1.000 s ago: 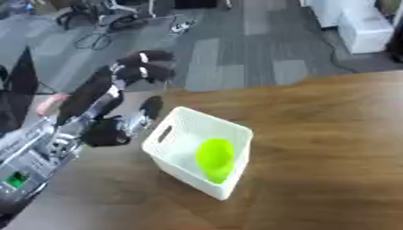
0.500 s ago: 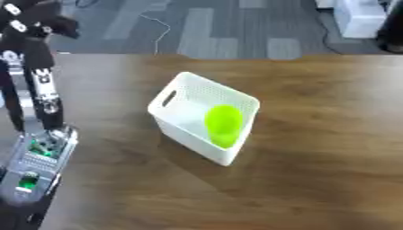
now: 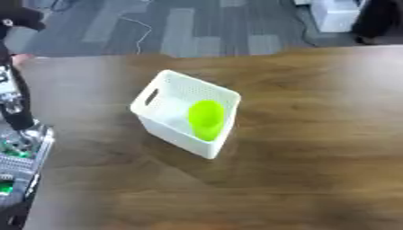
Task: Pick up objects on the table and place them in the box.
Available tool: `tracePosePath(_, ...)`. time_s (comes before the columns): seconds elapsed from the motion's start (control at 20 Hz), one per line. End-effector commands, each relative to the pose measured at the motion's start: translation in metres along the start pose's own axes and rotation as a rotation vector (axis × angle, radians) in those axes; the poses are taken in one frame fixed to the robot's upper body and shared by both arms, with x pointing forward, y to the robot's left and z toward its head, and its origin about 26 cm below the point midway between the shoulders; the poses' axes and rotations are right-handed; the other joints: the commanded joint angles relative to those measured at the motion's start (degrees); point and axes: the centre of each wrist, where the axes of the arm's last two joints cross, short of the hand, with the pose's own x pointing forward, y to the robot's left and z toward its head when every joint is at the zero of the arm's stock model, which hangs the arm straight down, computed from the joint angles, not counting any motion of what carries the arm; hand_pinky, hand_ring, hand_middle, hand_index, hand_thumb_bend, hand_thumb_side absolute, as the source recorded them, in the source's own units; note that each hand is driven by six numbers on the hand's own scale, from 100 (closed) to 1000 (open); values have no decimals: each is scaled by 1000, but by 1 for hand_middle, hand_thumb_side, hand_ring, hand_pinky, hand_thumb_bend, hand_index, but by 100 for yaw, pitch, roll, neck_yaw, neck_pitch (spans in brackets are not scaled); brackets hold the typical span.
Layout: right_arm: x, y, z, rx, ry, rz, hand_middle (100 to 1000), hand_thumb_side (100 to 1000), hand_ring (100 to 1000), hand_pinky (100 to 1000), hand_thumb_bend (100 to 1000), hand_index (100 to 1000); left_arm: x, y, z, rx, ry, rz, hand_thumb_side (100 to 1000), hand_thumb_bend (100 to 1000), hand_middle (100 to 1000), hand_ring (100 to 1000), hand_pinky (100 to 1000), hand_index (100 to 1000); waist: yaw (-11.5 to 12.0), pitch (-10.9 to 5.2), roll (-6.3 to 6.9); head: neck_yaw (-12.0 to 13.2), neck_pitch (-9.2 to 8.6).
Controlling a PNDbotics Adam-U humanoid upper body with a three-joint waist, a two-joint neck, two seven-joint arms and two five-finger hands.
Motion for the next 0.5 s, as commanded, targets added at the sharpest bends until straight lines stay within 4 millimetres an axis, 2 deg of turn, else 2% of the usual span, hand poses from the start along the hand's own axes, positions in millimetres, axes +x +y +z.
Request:
tracePosePath(0.05, 2, -5, -5, 19, -31, 13, 493, 1000, 467, 339, 241, 577, 3, 0, -6, 148, -166, 140, 1000, 642, 710, 546, 442, 698, 14, -33, -19, -94, -208)
tracePosePath(0.3, 3, 1, -3, 31, -25, -9, 494, 1000, 465, 335, 239, 577, 5, -2, -1, 158, -148, 153, 1000, 639, 710, 542, 437, 699, 22, 20, -7, -81, -510)
tracePosePath(0.5, 3, 2, -4, 38, -31, -20, 493, 1000, 465, 336, 240, 577, 5, -3, 1, 158, -147, 157, 1000, 637, 710, 542, 439, 701, 29, 23, 1, -87, -595)
